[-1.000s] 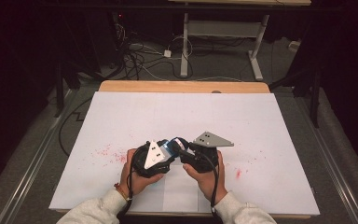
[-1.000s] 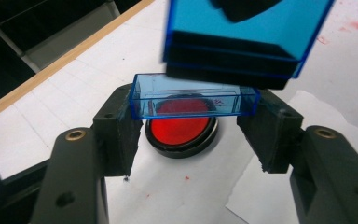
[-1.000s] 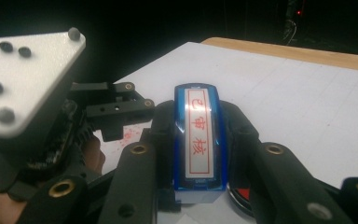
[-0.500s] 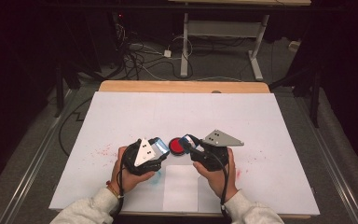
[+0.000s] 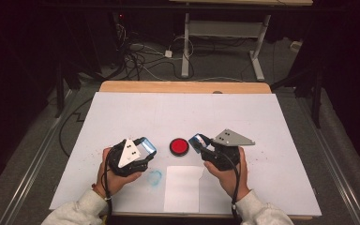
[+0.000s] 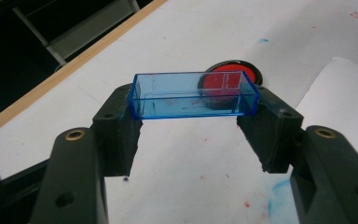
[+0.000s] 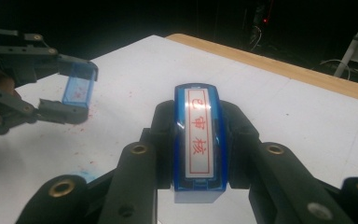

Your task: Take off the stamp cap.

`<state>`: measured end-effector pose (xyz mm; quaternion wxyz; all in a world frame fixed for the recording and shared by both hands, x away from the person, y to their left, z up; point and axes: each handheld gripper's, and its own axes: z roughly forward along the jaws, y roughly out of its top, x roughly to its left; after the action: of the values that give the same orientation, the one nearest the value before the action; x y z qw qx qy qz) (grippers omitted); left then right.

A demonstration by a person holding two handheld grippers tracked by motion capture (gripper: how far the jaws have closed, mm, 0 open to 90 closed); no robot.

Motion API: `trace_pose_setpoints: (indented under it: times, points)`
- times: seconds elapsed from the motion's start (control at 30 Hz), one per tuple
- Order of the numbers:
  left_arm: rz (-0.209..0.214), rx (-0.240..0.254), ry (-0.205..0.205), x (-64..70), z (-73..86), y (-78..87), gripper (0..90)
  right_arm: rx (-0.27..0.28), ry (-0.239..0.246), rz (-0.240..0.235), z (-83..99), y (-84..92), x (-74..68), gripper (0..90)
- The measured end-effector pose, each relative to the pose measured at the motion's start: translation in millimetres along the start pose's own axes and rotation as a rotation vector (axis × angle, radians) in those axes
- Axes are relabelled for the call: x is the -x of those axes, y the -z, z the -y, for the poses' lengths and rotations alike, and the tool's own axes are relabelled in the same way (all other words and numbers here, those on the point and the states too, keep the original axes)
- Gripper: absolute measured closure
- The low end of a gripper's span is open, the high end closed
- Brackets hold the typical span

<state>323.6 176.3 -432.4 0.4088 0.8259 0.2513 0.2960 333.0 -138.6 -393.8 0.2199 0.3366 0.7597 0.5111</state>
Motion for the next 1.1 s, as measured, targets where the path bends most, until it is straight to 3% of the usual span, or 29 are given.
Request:
trace_pose_setpoints:
  times: [0.17, 0.67, 0.83, 1.1]
  points:
    - [-0.021, 0.009, 0.013, -7.4, 7.2, 12.3, 39.3, -0.005, 0.009, 0.013, 0.2, 6.9, 5.8, 69.9]
    - [-0.038, -0.028, 0.05, -15.1, 35.2, 41.3, 39.3, -0.001, 0.021, 0.029, -6.9, 23.2, 21.6, 69.9]
    - [-0.021, -0.037, 0.07, -15.4, 43.9, 45.9, 39.3, 0.011, 0.021, 0.032, -9.7, 26.5, 27.0, 69.9]
    - [0.01, -0.064, 0.058, -11.0, 49.4, 45.7, 39.3, 0.008, 0.035, 0.044, -12.1, 28.9, 28.9, 69.9]
